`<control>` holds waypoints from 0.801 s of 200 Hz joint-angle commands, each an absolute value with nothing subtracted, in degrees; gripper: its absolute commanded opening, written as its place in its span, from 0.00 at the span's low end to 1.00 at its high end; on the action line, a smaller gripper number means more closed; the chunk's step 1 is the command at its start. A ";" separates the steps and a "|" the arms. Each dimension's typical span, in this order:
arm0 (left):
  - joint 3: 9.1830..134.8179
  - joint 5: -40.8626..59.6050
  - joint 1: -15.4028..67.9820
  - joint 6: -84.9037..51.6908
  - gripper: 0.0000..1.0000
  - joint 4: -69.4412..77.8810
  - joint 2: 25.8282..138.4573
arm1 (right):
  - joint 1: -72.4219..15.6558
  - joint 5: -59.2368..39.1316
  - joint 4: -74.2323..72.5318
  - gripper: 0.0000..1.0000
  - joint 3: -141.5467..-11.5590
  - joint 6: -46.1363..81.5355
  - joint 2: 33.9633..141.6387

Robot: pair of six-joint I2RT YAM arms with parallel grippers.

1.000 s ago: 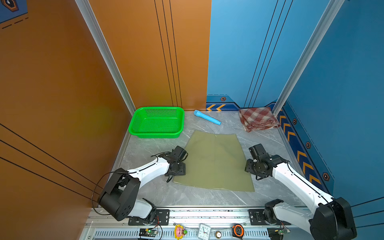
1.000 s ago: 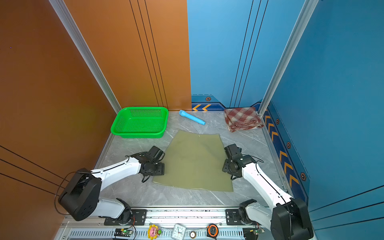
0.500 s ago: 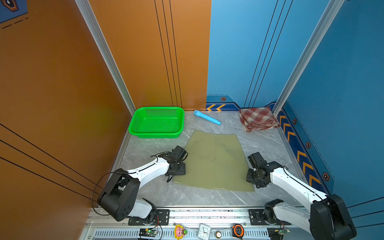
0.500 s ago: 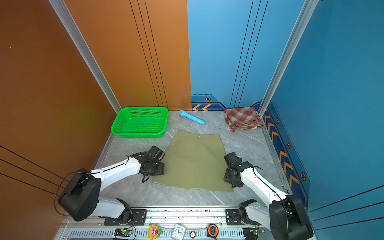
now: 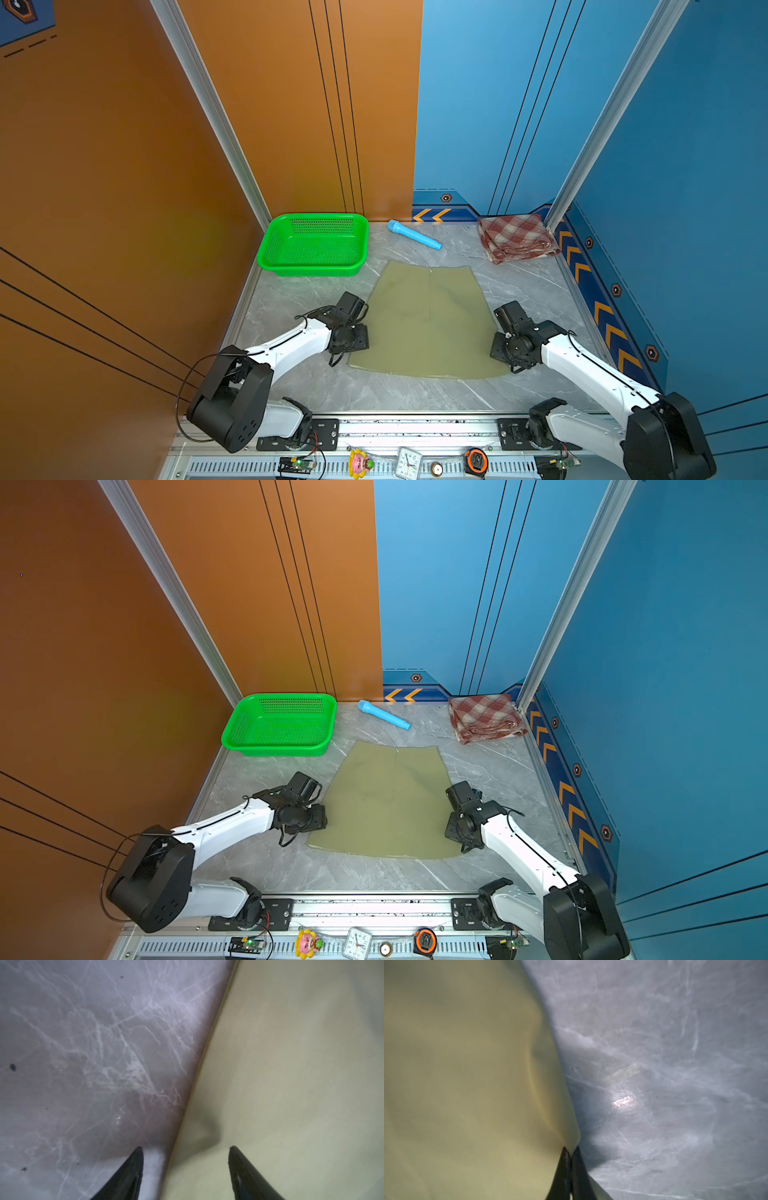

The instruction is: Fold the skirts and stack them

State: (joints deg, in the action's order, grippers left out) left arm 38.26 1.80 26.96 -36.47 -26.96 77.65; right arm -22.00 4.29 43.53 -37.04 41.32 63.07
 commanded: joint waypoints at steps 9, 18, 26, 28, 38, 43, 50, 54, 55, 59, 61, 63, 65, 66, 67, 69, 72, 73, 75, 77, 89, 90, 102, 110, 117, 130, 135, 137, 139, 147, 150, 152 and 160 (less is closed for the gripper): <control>35.48 4.35 26.61 -37.07 0.55 -24.62 76.51 | -25.77 9.31 49.78 0.00 -44.71 40.20 61.56; 34.49 4.76 26.63 -37.55 0.50 -23.60 76.63 | -27.59 9.76 50.31 0.00 -46.87 40.62 62.33; 33.62 5.27 26.63 -37.98 0.42 -22.42 76.83 | -29.53 10.21 50.44 0.00 -48.82 41.14 63.34; 33.41 5.36 26.63 -38.10 0.41 -22.04 76.82 | -30.08 10.33 50.43 0.00 -49.36 41.27 63.65; 32.26 5.97 26.63 -38.70 0.31 -20.45 76.91 | -32.57 10.91 50.30 0.00 -52.25 41.83 65.55; 31.74 6.40 26.63 -38.99 0.26 -19.50 77.01 | -33.99 11.36 50.26 0.00 -53.82 41.97 66.70; 31.03 6.93 26.67 -39.26 0.19 -18.32 77.06 | -36.20 12.01 50.07 0.00 -56.33 42.11 68.53; 30.65 7.28 26.72 -39.46 0.15 -17.60 77.01 | -37.41 12.47 50.00 0.00 -57.89 42.25 69.67; 30.48 7.37 26.72 -39.46 0.15 -17.37 77.00 | -37.73 12.56 49.92 0.00 -58.26 42.26 69.95; 30.11 7.74 26.80 -39.53 0.11 -16.57 76.98 | -38.84 12.85 49.83 0.00 -59.85 42.30 71.21; 29.94 7.89 26.83 -39.59 0.10 -16.29 76.92 | -39.46 12.93 49.77 0.00 -60.66 42.32 71.72; 29.77 7.95 26.86 -39.67 0.09 -15.94 76.91 | -39.73 12.99 49.60 0.00 -61.35 42.40 72.33; 29.57 8.03 26.93 -39.76 0.08 -15.61 76.84 | -40.67 12.94 49.45 0.00 -61.88 42.46 72.95; 29.46 8.10 26.91 -39.79 0.08 -15.54 76.83 | -41.39 12.88 49.33 0.00 -62.27 42.50 73.43; 29.41 8.18 26.95 -39.80 0.07 -15.37 76.82 | -41.83 12.86 49.19 0.00 -62.64 42.52 73.81; 29.26 8.22 27.02 -39.88 0.07 -15.05 76.82 | -42.49 12.79 49.04 0.00 -63.25 42.56 74.42; 28.93 8.36 27.06 -39.98 0.06 -14.54 76.76 | -43.34 12.44 48.56 0.00 -64.28 42.71 75.51; 28.83 8.35 27.11 -40.03 0.06 -14.39 76.70 | -43.55 12.37 48.41 0.00 -64.53 42.71 75.81; 28.59 8.42 27.10 -40.11 0.05 -14.06 76.70 | -44.24 12.17 47.94 0.00 -65.15 42.76 76.54; 28.50 8.52 27.14 -40.15 0.04 -13.78 76.68 | -44.74 11.94 47.60 0.00 -65.75 42.84 77.14; 27.43 8.89 27.38 -40.64 0.00 -12.21 76.39 | -48.15 10.88 44.85 0.00 -69.07 43.69 81.36; 27.34 8.88 27.40 -40.67 0.00 -12.12 76.38 | -48.42 10.80 44.53 0.00 -69.34 43.77 81.85; 26.50 9.07 27.50 -41.08 0.00 -11.29 76.18 | -51.53 9.15 41.85 0.00 -72.93 44.81 86.62; 25.91 9.07 27.59 -41.29 0.00 -11.34 75.99 | -53.58 8.04 40.37 0.00 -75.63 45.69 90.19; 25.52 9.10 27.59 -41.39 0.00 -9.20 75.76 | -55.34 7.03 38.95 0.00 -77.93 46.48 93.16; 24.92 9.09 27.67 -41.48 0.00 -8.88 75.26 | -58.51 5.15 36.37 0.00 -82.33 47.93 98.26; 24.59 8.99 27.67 -41.53 0.00 -8.88 75.04 | -59.54 4.36 35.33 0.00 -83.75 48.45 99.81; 24.60 8.97 27.65 -41.56 0.00 -8.81 74.90 | -59.93 4.01 34.87 0.00 -84.26 48.63 100.41; 24.42 8.92 27.67 -41.57 0.00 -8.79 74.78 | -60.18 3.64 34.34 0.00 -84.70 48.79 100.89; 24.12 8.88 27.68 -41.57 0.00 -8.70 74.33 | -61.34 2.45 32.67 0.00 -86.20 49.47 102.67; 24.01 8.90 27.64 -41.57 0.00 -8.70 74.25 | -61.54 2.07 32.24 0.04 -86.56 49.74 103.17; 23.91 8.93 27.63 -41.57 0.00 -8.70 74.09 | -61.64 1.86 32.01 0.07 -86.79 49.86 103.38; 23.62 8.88 27.68 -41.58 0.00 -8.70 73.63 | -61.72 1.28 31.48 0.22 -87.23 50.38 103.89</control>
